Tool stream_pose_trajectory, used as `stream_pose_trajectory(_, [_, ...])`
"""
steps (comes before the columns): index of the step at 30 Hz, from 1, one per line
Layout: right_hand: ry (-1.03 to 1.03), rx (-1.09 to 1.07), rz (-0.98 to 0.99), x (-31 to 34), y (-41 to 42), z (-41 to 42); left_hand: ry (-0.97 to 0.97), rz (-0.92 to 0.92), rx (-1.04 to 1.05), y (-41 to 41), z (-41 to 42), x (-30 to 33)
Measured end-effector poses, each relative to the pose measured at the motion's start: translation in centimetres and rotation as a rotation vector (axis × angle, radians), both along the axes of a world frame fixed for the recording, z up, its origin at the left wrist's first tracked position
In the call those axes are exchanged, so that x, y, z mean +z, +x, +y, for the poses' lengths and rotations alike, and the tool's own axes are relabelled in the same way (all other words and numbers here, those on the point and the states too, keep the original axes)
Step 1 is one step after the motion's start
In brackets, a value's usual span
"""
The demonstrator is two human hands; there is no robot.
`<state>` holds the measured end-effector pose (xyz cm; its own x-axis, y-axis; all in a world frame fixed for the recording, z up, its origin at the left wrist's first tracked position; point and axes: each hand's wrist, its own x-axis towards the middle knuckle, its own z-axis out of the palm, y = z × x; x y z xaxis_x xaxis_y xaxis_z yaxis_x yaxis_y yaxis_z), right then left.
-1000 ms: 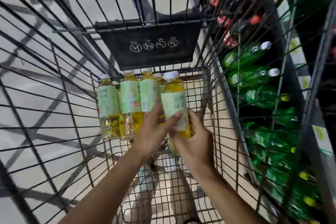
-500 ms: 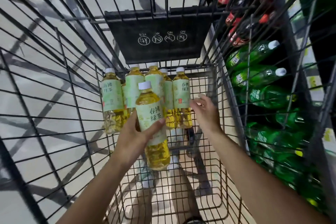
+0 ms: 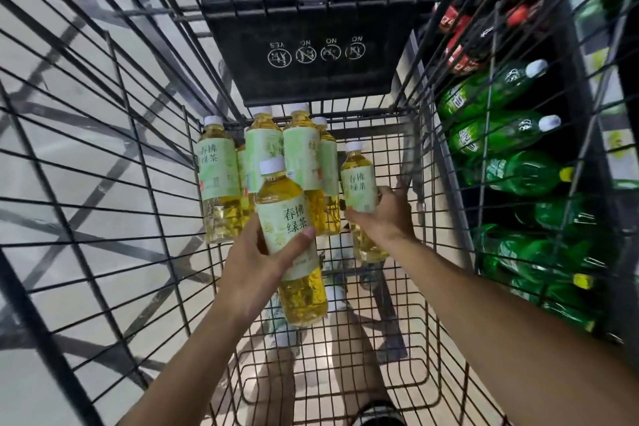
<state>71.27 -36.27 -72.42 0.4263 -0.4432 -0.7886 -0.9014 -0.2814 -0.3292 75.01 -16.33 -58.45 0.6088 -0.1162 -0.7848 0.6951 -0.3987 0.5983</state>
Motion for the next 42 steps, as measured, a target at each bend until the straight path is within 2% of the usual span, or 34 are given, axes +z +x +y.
stream_pose_trajectory(3, [-0.106,0.064,-0.060,0.2,-2.0,0.8,0.027,-0.001,-0.007,-0.3,-0.3,-0.2])
stream_pose_trajectory(5, [-0.102,0.043,-0.084,0.2,-2.7,1.4,0.029,0.007,-0.008,-0.4,-0.5,-0.3])
stream_pose_trajectory(10, [0.070,-0.125,-0.069,1.1,-2.5,0.7,0.016,0.038,-0.039,-0.5,-0.8,0.2])
stream_pose_trajectory(14, [0.157,-0.227,-0.179,4.3,-4.3,0.8,-0.022,0.051,-0.074,-1.0,-0.7,1.6])
stream_pose_trajectory(22, [0.233,-0.432,-0.429,18.5,-9.6,4.5,-0.089,-0.039,-0.236,-3.7,1.3,9.7])
stream_pose_trajectory(30, [0.128,-0.527,-0.662,34.3,-18.8,10.6,-0.239,-0.148,-0.336,-9.0,6.4,21.7])
stream_pose_trajectory(35, [0.071,-0.601,-0.774,43.5,-25.5,14.5,-0.340,-0.148,-0.428,-13.7,9.0,28.9])
stream_pose_trajectory(42, [0.005,-0.768,-0.904,49.2,-37.5,16.7,-0.422,-0.257,-0.621,-21.7,9.0,36.6])
